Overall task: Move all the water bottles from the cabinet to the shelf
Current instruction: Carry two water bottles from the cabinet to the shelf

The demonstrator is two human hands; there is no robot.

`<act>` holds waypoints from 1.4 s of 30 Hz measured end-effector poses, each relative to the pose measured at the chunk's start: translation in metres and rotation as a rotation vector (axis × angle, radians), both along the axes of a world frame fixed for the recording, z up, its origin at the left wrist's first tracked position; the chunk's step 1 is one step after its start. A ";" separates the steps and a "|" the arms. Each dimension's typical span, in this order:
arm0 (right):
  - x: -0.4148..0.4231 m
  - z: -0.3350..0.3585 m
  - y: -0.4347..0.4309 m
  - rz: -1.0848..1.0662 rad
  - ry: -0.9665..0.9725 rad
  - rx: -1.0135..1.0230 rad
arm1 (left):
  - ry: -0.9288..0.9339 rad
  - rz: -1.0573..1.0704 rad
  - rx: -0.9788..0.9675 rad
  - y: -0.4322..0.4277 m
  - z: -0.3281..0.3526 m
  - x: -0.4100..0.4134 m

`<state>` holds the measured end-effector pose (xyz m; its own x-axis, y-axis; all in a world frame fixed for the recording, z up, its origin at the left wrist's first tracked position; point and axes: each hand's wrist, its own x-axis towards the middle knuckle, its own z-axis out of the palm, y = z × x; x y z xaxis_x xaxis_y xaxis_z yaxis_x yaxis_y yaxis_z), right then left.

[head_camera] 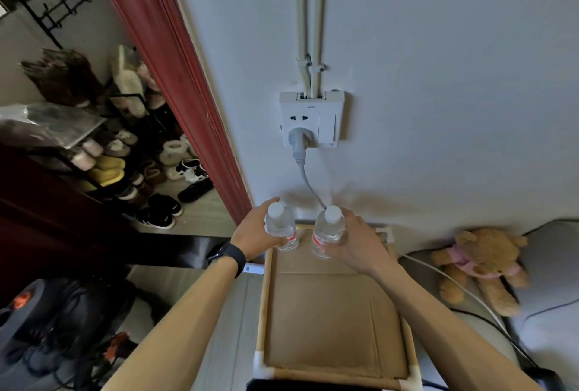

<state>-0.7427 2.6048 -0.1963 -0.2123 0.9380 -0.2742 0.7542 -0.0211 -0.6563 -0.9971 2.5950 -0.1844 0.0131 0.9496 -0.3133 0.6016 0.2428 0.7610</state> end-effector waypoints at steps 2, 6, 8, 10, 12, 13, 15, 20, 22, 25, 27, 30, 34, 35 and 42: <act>0.000 -0.001 -0.002 -0.019 0.015 0.001 | -0.054 0.074 0.030 -0.009 -0.005 0.002; -0.003 -0.006 0.001 0.004 0.015 -0.009 | -0.122 0.108 0.036 -0.018 -0.012 0.009; -0.003 -0.005 0.006 0.034 0.058 -0.043 | -0.086 0.073 0.033 -0.013 -0.011 0.008; -0.004 -0.003 0.012 0.088 0.095 -0.083 | -0.007 0.004 0.044 -0.006 -0.009 0.004; -0.010 0.000 0.018 0.126 0.121 -0.105 | 0.042 -0.039 0.041 -0.001 -0.008 -0.001; -0.014 0.001 0.020 0.132 0.135 -0.107 | 0.053 -0.047 0.040 0.001 -0.008 -0.002; -0.024 0.003 0.023 0.137 0.159 -0.094 | 0.067 -0.043 0.045 0.001 -0.009 -0.003; -0.035 -0.003 0.023 0.127 0.207 -0.063 | 0.086 -0.028 0.028 0.001 -0.008 -0.012; -0.034 -0.003 0.023 0.124 0.226 -0.095 | 0.090 -0.036 0.026 0.000 -0.006 -0.014; -0.030 0.001 0.025 0.153 0.188 -0.105 | 0.072 -0.032 0.028 -0.002 -0.006 -0.008; -0.028 0.002 0.025 0.149 0.168 -0.101 | 0.043 -0.007 0.043 -0.005 -0.006 -0.003; -0.028 0.003 0.021 0.137 0.144 -0.074 | 0.043 0.021 0.075 -0.010 -0.004 -0.001; -0.032 0.003 0.016 0.110 0.150 -0.046 | 0.033 0.057 0.102 -0.015 -0.006 -0.005; -0.034 0.003 0.015 0.106 0.150 -0.037 | 0.025 0.068 0.101 -0.016 -0.007 -0.006; -0.040 0.001 0.014 0.129 0.107 0.000 | 0.095 0.044 0.104 -0.017 -0.004 -0.006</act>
<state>-0.7826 2.6190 -0.1950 -0.3591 0.9009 -0.2436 0.6767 0.0716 -0.7327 -1.0027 2.5776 -0.1888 -0.0546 0.9759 -0.2113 0.6624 0.1938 0.7237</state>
